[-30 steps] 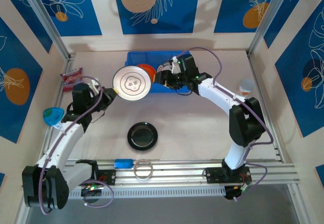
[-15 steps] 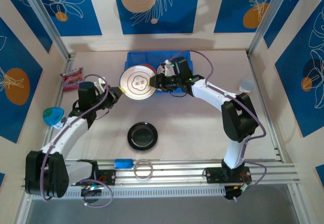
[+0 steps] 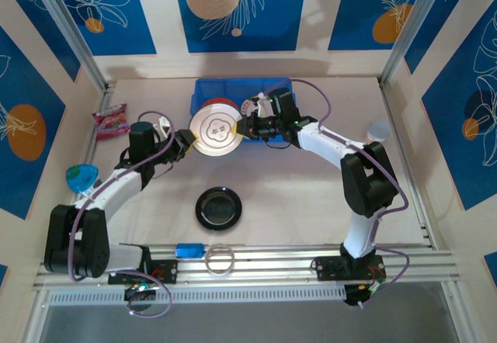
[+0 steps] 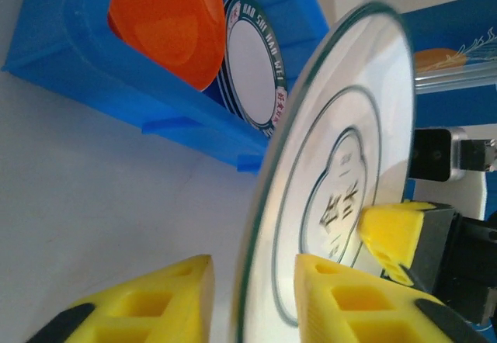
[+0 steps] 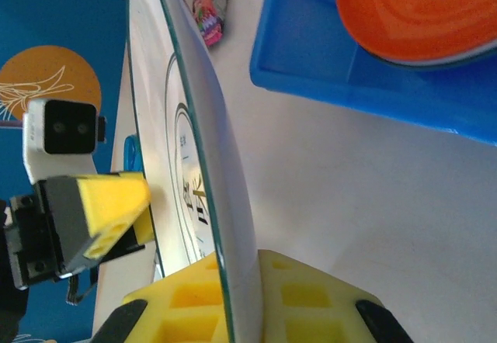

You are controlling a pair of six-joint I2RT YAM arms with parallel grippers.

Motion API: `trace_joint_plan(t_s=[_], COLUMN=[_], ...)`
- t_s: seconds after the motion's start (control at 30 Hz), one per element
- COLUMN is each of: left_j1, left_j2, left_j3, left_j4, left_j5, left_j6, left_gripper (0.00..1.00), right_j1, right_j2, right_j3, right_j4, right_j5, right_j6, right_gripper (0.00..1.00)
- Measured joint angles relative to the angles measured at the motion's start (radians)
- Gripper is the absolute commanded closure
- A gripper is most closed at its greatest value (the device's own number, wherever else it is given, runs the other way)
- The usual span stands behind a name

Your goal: Place the plates into the plastic bin on the countertop

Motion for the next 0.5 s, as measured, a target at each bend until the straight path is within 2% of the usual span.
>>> trace_joint_plan(t_s=[0.13, 0.17, 0.37, 0.4, 0.5], left_j1=[-0.001, -0.002, -0.019, -0.022, -0.032], left_j2=[0.029, 0.039, 0.085, 0.094, 0.113], left_j3=[0.018, 0.022, 0.052, 0.057, 0.072], left_j4=[0.014, 0.029, 0.084, 0.086, 0.083], left_j5=[0.001, 0.006, 0.023, 0.023, 0.022], left_j6=[-0.01, -0.009, -0.013, -0.013, -0.013], left_gripper=[0.91, 0.99, 1.0, 1.0, 1.0], right_j1=[-0.013, -0.019, -0.048, -0.051, -0.056], right_j2=[-0.005, -0.008, -0.008, -0.009, -0.015], right_j3=[-0.014, -0.014, -0.014, -0.014, -0.014], right_j4=[0.018, 0.018, 0.017, 0.013, -0.011], right_j5=[-0.029, -0.033, -0.055, -0.054, -0.044], right_j6=[0.02, 0.028, 0.045, 0.044, 0.035], right_gripper=[1.0, 1.0, 1.0, 0.98, 0.81])
